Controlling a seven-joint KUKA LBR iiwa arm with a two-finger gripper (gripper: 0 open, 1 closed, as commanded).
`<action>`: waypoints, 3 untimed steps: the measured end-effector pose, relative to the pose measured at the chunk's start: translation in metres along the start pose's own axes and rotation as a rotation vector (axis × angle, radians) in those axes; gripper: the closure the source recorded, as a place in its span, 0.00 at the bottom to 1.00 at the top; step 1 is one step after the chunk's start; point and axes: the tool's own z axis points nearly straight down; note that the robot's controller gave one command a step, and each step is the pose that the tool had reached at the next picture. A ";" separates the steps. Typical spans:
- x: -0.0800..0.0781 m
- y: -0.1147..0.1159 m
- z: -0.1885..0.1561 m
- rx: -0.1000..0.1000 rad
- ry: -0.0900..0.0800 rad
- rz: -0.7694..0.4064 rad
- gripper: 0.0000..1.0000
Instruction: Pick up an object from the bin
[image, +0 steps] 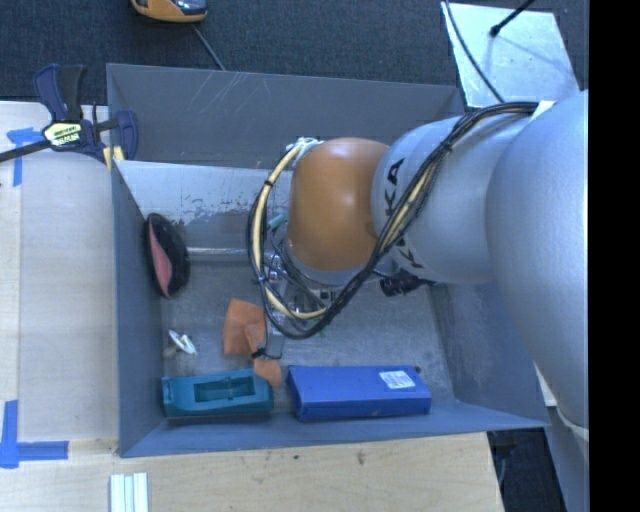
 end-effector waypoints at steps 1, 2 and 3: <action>0.024 -0.023 0.042 0.000 -0.001 0.028 1.00; 0.024 -0.023 0.042 0.000 -0.001 0.028 1.00; 0.020 0.017 -0.066 0.000 0.000 -0.008 1.00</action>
Offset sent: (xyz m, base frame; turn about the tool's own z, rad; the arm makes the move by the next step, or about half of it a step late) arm 0.0000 0.0000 0.0000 0.0000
